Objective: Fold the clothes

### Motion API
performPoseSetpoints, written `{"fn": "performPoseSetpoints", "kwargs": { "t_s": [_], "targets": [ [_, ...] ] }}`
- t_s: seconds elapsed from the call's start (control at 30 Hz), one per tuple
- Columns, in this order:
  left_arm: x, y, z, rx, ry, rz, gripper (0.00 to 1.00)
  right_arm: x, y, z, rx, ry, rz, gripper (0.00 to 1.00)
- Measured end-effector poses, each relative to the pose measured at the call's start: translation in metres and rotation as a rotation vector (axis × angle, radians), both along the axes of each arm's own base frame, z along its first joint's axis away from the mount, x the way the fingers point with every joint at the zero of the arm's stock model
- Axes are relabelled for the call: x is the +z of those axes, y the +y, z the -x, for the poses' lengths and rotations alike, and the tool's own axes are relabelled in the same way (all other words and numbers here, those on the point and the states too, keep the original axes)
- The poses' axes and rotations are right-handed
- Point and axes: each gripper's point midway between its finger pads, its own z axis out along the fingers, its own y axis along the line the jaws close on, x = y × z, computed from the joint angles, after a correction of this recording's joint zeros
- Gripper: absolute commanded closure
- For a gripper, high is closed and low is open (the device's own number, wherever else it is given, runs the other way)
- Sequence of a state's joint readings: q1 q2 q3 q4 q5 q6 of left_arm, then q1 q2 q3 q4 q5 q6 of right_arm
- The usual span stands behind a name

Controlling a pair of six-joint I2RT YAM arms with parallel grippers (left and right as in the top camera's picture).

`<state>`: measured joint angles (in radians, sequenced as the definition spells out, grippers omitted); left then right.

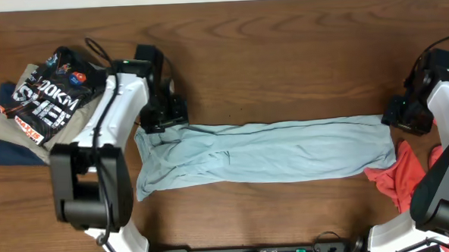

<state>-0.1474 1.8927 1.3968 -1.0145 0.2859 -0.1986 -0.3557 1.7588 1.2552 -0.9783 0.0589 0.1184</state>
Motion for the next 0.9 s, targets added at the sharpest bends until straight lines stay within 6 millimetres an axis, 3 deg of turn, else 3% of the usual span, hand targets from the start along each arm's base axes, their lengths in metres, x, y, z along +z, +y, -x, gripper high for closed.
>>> {"fn": "performPoseSetpoints", "kwargs": {
  "t_s": [0.23,0.33,0.57,0.7,0.9],
  "targets": [
    [-0.03,-0.014,0.002,-0.036,0.057,-0.01,0.6,0.0,0.0,0.0,0.0,-0.001,-0.001,0.51],
    [-0.033,-0.015,0.003,-0.036,0.067,-0.012,0.92,0.0,0.0,0.0,0.0,-0.002,-0.002,0.51],
    [-0.035,-0.014,0.008,-0.038,0.091,-0.017,0.94,0.0,0.0,-0.001,0.0,-0.003,-0.003,0.51],
    [-0.024,-0.012,0.012,-0.033,0.095,-0.018,0.94,0.0,0.0,-0.001,0.0,-0.003,-0.003,0.51],
    [0.038,-0.01,0.021,0.012,0.0,-0.005,0.94,0.0,0.0,-0.001,0.0,-0.003,-0.003,0.51]
  ]
}}
